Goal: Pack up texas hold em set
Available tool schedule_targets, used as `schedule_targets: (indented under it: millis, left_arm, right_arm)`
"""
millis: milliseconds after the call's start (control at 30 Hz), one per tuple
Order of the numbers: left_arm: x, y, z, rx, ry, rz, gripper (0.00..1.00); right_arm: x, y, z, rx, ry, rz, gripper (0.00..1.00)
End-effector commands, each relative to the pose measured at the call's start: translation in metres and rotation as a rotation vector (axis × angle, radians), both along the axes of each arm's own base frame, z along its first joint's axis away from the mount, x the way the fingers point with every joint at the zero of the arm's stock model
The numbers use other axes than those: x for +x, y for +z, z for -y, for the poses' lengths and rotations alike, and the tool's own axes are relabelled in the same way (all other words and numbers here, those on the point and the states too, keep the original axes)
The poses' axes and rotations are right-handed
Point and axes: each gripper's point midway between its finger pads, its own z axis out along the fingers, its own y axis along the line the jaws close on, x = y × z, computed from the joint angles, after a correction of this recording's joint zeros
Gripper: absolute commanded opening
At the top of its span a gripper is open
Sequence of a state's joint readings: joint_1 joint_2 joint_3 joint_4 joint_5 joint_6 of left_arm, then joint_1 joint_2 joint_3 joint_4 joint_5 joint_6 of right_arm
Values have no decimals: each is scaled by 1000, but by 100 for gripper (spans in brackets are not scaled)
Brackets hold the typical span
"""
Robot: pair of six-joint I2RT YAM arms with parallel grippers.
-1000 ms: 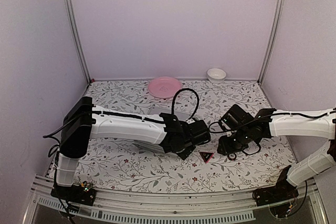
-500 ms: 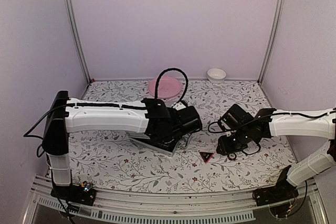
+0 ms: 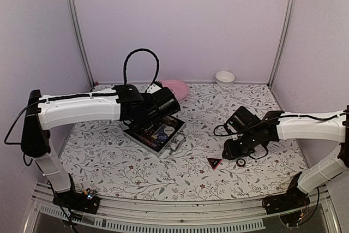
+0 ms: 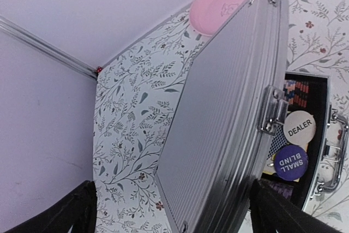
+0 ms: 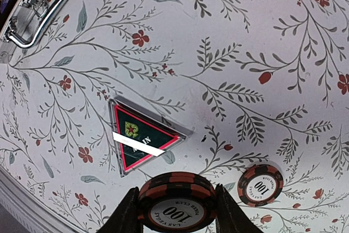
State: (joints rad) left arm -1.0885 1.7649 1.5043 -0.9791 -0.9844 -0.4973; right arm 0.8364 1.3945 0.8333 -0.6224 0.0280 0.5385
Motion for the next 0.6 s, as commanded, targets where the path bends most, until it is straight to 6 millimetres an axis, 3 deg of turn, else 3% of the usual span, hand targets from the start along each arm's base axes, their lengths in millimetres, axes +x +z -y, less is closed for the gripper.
schedule_targets:
  millis: [0, 567]
  left_arm:
    - [18, 9, -60, 133, 110, 40, 97]
    - [88, 37, -144, 32, 199, 203, 97]
  right_arm:
    - [10, 11, -10, 41, -18, 12, 33]
    - [17, 14, -22, 61, -24, 1, 33]
